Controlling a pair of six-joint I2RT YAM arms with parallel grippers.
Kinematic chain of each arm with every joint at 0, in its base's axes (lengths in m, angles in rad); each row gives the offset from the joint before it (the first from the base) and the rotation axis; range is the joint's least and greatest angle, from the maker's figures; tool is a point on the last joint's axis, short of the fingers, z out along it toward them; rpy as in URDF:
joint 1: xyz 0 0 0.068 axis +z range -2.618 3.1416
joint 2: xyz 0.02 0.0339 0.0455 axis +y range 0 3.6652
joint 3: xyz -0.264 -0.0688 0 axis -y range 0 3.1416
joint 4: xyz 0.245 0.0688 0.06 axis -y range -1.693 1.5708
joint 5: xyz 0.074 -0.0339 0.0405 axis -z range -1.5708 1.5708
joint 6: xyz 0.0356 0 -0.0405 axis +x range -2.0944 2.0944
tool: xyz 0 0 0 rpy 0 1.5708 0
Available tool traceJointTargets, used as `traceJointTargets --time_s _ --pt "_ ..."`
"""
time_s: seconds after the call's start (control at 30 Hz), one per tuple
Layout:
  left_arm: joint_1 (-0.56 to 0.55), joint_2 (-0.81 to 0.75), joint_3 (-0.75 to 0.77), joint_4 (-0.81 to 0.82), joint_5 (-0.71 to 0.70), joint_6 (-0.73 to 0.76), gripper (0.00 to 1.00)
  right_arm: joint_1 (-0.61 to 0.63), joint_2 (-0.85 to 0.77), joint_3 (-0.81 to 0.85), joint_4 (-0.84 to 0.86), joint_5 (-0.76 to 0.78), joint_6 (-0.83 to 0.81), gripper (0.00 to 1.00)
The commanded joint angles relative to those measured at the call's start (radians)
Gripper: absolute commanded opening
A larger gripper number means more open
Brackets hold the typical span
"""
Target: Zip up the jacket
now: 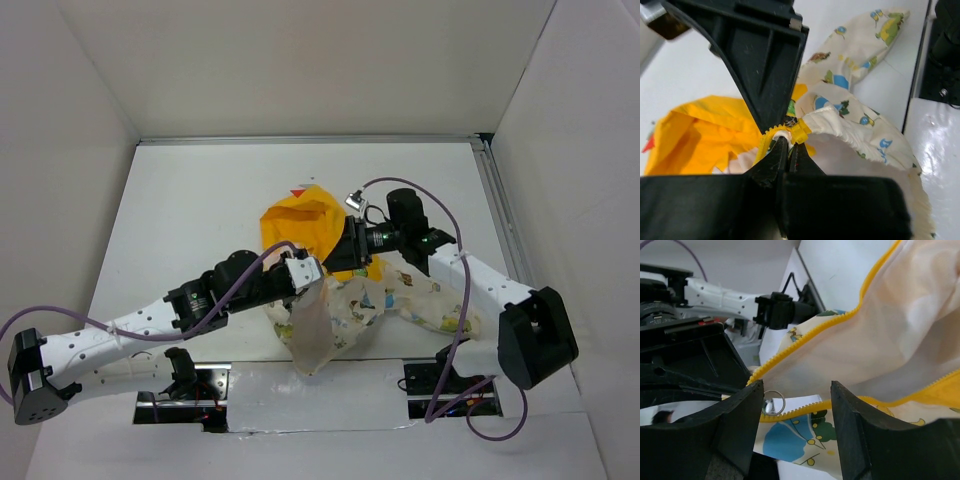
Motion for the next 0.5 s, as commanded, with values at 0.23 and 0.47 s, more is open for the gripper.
traceJointTargets --time_s 0.23,0.47 --pt "-0.005 0.013 0.0 0.351 -0.054 0.237 0.0 -0.015 0.084 0.182 0.066 -0.27 0.095 0.59" --pt "-0.005 0.032 -0.023 0.371 -0.169 0.249 0.0 -0.021 0.075 0.203 -0.058 -0.284 0.06 0.52"
